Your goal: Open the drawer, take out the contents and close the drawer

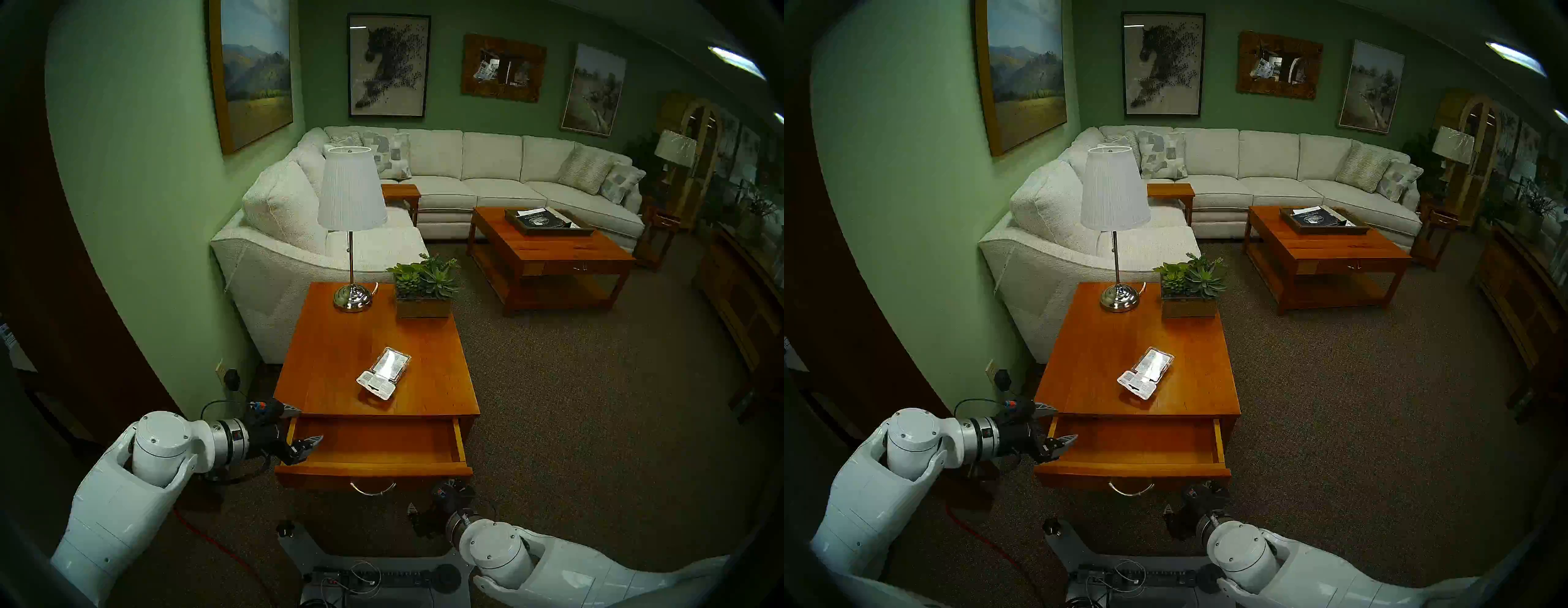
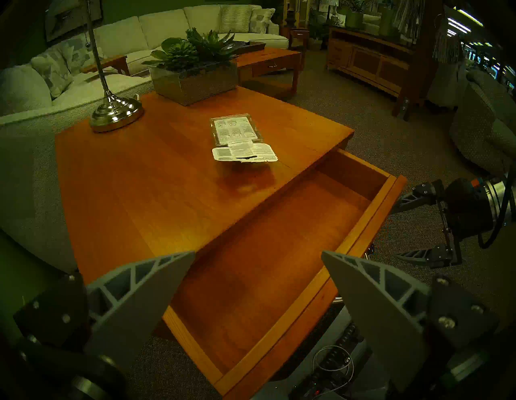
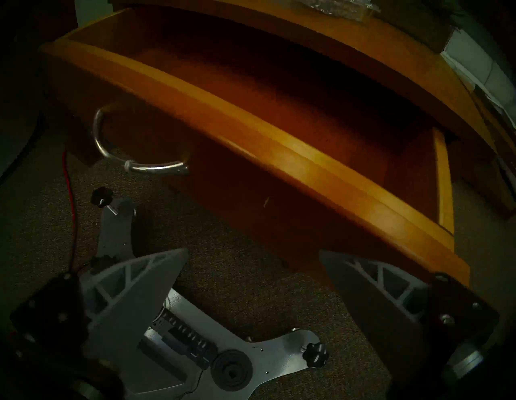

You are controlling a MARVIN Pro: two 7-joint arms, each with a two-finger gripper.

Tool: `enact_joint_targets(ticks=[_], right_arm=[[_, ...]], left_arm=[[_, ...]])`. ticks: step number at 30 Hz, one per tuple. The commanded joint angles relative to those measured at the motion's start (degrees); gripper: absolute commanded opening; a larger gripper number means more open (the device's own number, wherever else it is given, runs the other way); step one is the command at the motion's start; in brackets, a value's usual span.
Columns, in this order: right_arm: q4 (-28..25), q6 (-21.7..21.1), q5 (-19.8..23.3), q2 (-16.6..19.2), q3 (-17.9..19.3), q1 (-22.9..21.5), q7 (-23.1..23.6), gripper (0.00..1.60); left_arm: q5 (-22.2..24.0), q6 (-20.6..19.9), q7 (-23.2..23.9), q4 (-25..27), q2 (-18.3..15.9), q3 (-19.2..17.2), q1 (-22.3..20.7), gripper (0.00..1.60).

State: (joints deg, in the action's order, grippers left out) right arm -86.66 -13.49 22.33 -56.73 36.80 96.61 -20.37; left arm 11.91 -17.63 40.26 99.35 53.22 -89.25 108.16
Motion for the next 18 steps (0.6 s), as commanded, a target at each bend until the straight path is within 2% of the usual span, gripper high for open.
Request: enact_joint_targets(ticks=[1, 8, 18], right_arm=[[0.67, 3.12, -3.21, -1.61, 0.36, -2.75, -1.99, 1.6], [3.99, 5.54, -4.26, -3.44, 0.75, -5.09, -1.58, 1.6], [9.1, 8.54, -3.28, -7.52, 2.32, -8.94, -0.6, 1.6]], left_arm=[[0.43, 0.42, -0.18, 1.39, 0.15, -0.77, -0.85, 1.6], [0.42, 0.42, -0.18, 1.35, 0.12, -0.73, -0.88, 1.6], [0.38, 0.4, -0.15, 1.26, 0.09, -0.65, -0.93, 1.6]])
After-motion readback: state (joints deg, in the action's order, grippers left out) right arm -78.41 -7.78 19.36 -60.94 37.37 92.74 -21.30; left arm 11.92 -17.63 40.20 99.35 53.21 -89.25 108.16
